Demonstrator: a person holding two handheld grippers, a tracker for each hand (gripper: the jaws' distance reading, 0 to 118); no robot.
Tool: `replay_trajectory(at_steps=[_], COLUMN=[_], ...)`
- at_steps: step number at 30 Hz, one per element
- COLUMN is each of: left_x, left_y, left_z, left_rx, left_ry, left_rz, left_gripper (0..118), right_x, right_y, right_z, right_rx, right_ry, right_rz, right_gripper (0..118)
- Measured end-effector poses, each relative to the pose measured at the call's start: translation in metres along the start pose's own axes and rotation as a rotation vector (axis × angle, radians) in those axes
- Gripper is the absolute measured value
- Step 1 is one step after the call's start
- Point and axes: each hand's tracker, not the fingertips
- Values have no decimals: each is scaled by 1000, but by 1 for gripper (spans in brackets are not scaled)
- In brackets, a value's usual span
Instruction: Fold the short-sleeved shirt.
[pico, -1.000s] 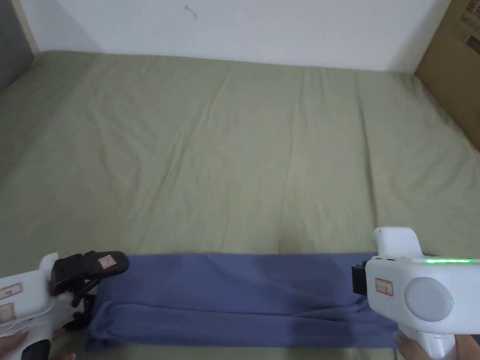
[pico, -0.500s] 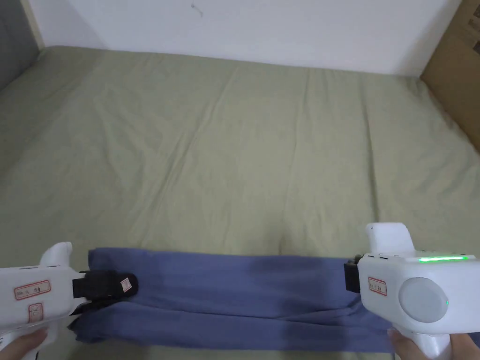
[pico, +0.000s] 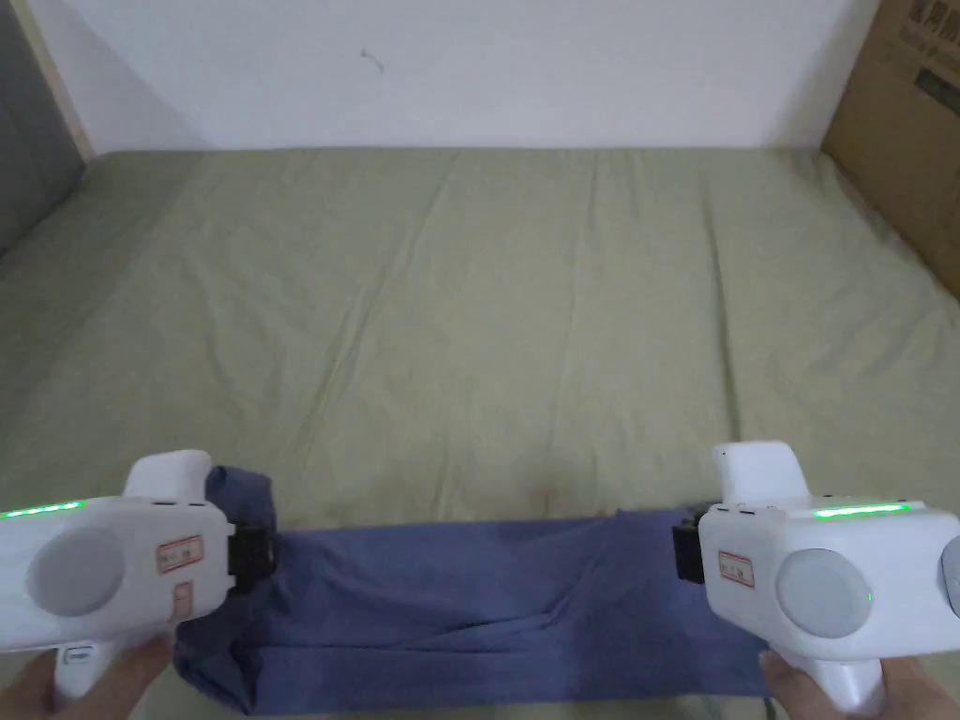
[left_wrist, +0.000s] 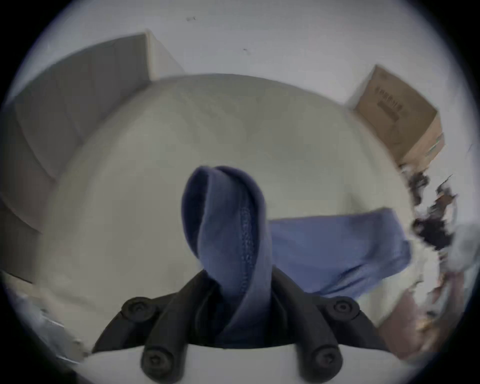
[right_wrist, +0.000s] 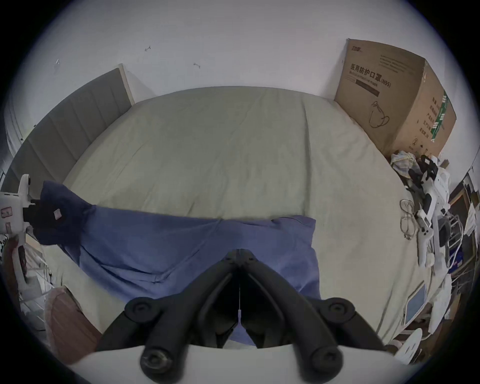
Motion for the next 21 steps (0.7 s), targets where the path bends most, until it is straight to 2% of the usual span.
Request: replay_trajectory(at_steps=[2,5,6,7,8,9,10,11,13,14,17,20,21], left_x=[29,60,71,80,88,93,97,99,106,106,104,91,84], left_y=[-2,-6,-8,-12,-16,-19,-23,-25,-28,-26,-17,-9,-7], left_z=[-25,-66,-79,-88,-95,-104,-110,-112,-104,-99,-70,-43,-37], left_rx=[-68,-129,-161,-171,-176,-200,-215,-210,-192,-194,-104,-65,-51], left_ry=[-108,-134,-139,-151,-163,-203,-259,-324,-425,-416,-294,-139,-81], left_rz=[43,33,12,7,10,17,33,60,75,46,-95,-166,-179], left_gripper=[5,7,11,28,53,84,107,114,113,113,113,101,101], right_x=[5,11,13,15,16,17,18,19,20,20,21,21,20], right_y=[0,-1,-2,-2,-3,-4,-5,-6,-8,-9,-9,-8,-7], right_z=[2,5,6,7,8,7,7,6,3,2,-2,-4,-4], right_rx=[10,16,17,19,18,17,15,11,4,3,2,-1,1], right_ry=[-8,-22,-22,-22,-23,-24,-24,-23,-19,-18,-12,-2,-1], right_rz=[-5,-6,-12,-17,-21,-24,-27,-31,-38,-39,-52,-56,-54], right_gripper=[1,1,1,1,1,1,1,1,1,1,1,1,1])
